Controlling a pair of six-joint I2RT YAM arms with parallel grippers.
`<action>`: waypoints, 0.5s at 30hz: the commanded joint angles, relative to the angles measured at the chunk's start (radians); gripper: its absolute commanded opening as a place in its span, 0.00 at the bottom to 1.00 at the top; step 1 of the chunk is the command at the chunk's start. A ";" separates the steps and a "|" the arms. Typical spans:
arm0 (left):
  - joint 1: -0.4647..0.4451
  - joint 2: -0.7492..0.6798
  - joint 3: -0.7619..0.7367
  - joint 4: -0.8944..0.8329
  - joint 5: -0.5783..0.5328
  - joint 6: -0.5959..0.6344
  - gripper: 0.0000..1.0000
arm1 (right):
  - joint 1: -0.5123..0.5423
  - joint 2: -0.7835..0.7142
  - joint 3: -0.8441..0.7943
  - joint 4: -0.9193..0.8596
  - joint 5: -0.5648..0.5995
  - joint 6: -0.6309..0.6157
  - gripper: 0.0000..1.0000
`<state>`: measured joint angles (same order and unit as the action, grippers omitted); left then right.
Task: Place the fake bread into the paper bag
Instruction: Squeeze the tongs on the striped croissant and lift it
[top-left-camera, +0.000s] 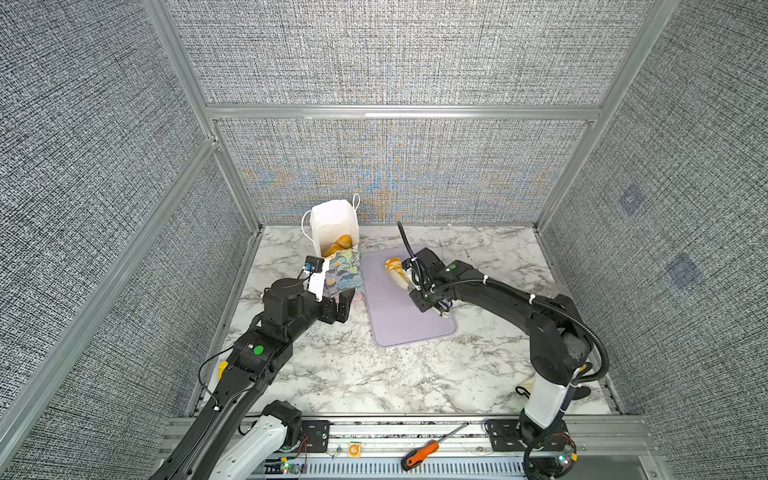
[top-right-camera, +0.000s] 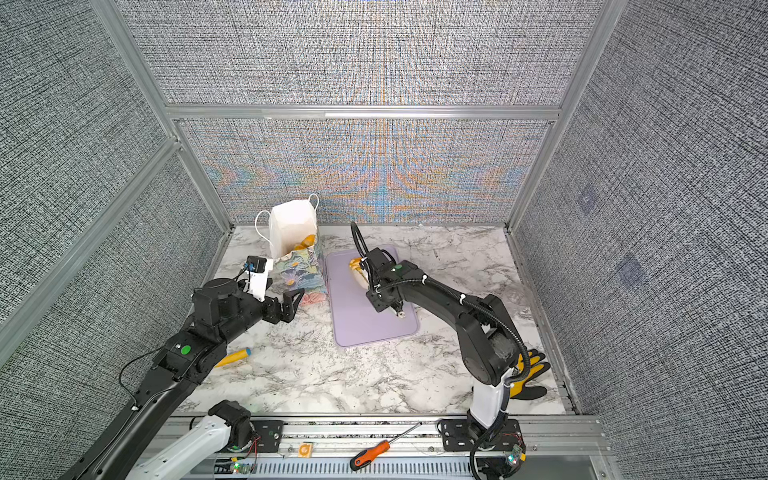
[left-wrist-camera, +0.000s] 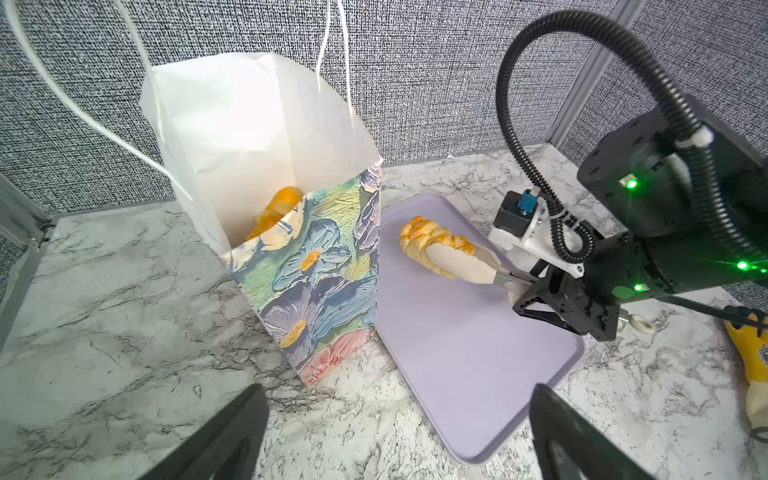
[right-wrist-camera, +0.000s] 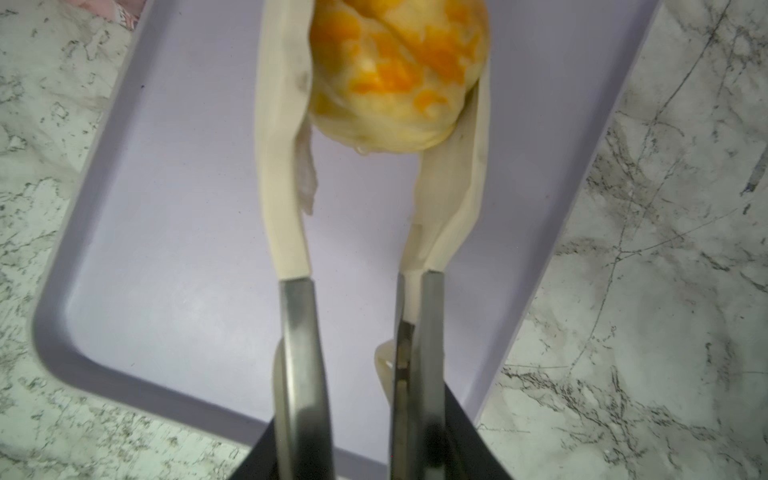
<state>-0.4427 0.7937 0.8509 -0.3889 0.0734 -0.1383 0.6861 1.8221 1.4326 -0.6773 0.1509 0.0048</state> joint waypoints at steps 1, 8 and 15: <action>-0.001 -0.002 0.015 -0.004 -0.019 0.019 0.99 | 0.003 -0.020 -0.004 0.015 -0.007 0.018 0.41; -0.001 0.004 0.054 -0.032 -0.039 0.038 0.99 | 0.017 -0.062 -0.003 0.008 -0.005 0.026 0.41; -0.001 0.024 0.094 -0.073 -0.048 0.050 0.99 | 0.036 -0.106 0.008 -0.011 0.016 0.031 0.41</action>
<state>-0.4427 0.8124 0.9298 -0.4431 0.0338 -0.1043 0.7166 1.7332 1.4288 -0.6891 0.1513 0.0227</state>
